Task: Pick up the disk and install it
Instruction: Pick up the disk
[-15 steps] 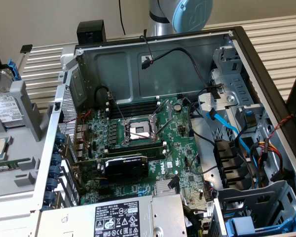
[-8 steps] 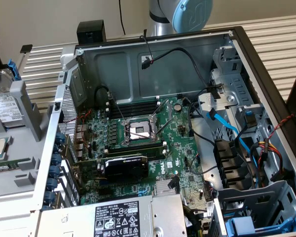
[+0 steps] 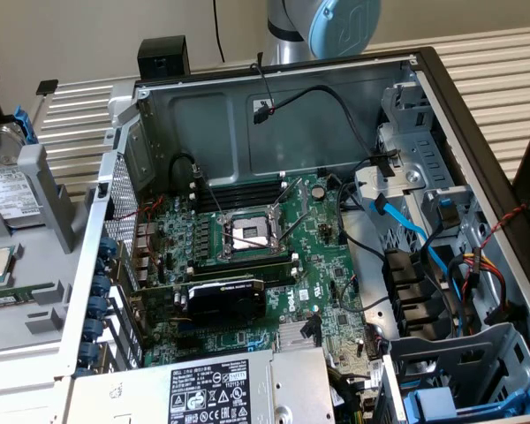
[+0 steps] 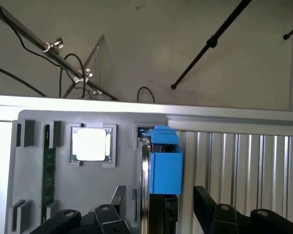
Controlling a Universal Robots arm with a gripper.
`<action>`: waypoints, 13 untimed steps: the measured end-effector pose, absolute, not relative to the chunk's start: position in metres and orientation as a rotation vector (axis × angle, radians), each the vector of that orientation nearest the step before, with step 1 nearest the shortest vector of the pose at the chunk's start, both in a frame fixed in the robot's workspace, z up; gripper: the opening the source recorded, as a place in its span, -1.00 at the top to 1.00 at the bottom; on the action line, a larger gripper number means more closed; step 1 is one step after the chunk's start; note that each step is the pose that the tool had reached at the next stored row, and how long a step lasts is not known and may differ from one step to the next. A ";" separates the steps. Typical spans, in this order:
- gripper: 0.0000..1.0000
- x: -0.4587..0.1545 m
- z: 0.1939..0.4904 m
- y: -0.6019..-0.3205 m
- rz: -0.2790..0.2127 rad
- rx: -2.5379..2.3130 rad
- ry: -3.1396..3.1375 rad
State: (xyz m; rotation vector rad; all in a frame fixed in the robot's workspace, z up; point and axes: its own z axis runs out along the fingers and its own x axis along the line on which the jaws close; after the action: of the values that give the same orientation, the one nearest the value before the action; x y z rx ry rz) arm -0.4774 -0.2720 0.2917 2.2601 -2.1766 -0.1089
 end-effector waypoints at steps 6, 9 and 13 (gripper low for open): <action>-0.32 -0.477 0.292 -0.272 -0.103 2.259 -2.175; -0.32 -0.477 0.292 -0.271 -0.094 2.263 -2.179; -0.32 -0.477 0.291 -0.271 -0.081 2.269 -2.185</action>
State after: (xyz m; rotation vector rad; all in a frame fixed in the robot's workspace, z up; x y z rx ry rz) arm -0.4773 -0.2710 0.2908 2.2688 -2.1846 -0.0811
